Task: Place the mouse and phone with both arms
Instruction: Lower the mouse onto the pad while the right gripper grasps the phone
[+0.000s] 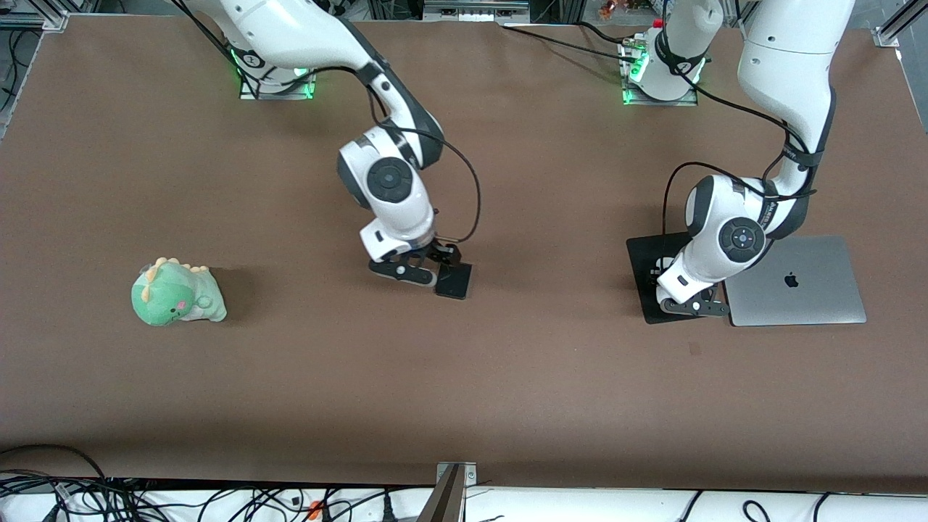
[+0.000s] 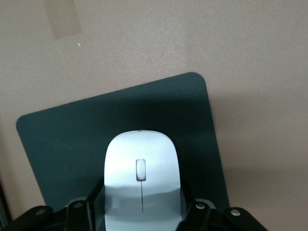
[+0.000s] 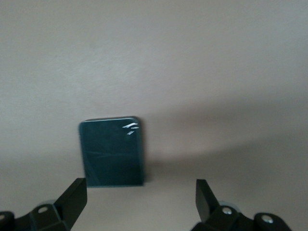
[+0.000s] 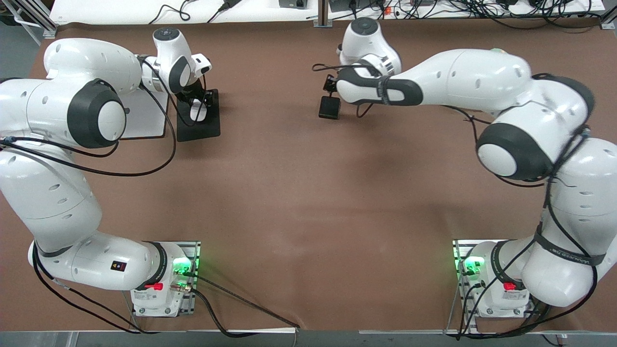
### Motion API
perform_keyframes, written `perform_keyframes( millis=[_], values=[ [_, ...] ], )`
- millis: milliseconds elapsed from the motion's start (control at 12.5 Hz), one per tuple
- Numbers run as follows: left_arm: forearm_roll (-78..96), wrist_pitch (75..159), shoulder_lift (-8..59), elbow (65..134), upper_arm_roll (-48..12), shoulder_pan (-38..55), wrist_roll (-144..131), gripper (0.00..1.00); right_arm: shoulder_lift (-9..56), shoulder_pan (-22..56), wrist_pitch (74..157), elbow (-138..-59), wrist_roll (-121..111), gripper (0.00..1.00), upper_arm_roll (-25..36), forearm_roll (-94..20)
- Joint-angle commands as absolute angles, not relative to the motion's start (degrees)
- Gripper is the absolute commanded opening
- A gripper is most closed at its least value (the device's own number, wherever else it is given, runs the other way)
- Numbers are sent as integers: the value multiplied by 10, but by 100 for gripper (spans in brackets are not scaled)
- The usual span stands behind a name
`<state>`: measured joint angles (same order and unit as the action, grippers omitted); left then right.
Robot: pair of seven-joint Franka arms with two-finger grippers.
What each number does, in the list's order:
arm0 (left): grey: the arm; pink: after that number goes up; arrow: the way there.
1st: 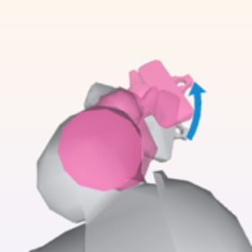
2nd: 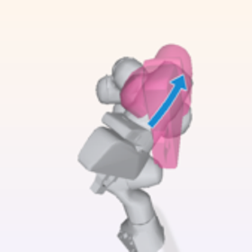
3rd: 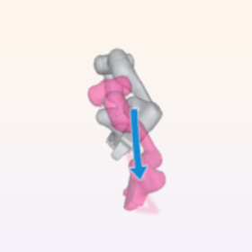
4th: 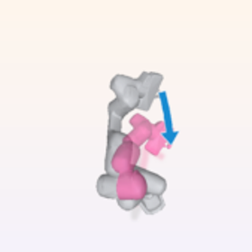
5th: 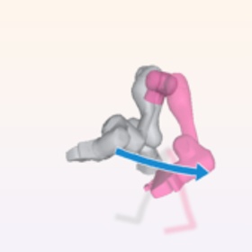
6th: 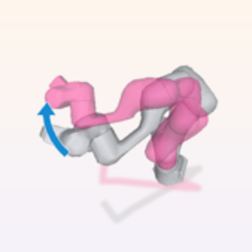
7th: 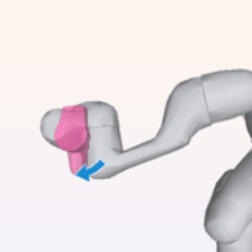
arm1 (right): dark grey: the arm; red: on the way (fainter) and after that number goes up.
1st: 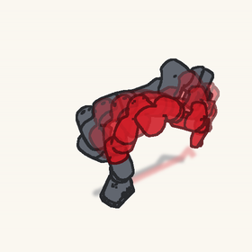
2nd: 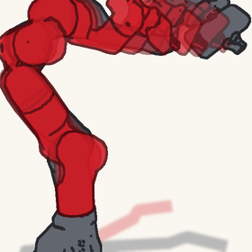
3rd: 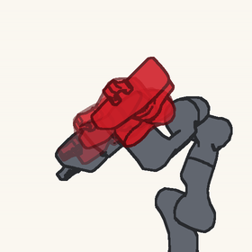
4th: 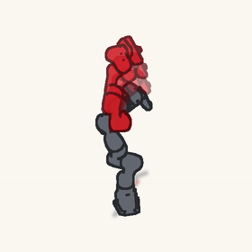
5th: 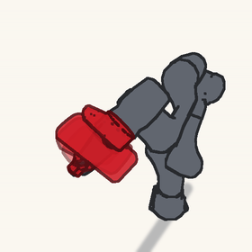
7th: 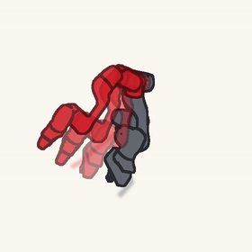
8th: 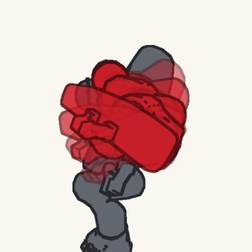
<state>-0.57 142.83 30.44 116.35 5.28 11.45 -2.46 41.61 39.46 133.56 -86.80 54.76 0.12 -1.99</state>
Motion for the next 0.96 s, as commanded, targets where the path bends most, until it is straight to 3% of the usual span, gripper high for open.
perform_keyframes(
  millis=[0,320,640,880],
  values=[
    [-18,1439,282,1187,49,105,-11,100,480,407,1333,-788,597,100,8,-17],
    [-18,1398,237,1159,47,106,-18,100,501,417,1358,-788,601,100,11,-12],
    [-17,1080,226,940,46,110,-15,100,517,419,1374,-787,601,100,11,-11],
    [-17,907,227,809,46,109,-14,100,519,420,1381,-787,602,100,11,-11]
  ],
)
